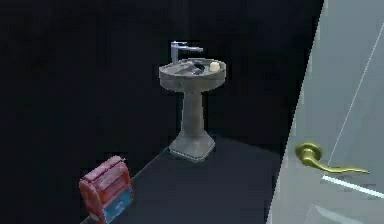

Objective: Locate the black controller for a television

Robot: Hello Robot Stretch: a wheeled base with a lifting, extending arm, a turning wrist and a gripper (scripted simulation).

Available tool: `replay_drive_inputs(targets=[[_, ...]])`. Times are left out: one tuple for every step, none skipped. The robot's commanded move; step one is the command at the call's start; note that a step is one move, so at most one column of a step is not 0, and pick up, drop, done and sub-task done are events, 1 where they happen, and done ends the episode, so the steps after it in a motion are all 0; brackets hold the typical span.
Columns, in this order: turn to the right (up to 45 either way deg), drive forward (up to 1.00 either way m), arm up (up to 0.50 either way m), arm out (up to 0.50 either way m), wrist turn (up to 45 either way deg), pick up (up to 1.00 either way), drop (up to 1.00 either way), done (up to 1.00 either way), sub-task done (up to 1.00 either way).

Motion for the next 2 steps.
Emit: replay_drive_inputs(targets=[[-45.0,0.00,0.00,0.00,0.0,0.00,0.00,0.00,0.00],[-45.0,0.00,0.00,0.00,0.0,0.00,0.00,0.00,0.00]])
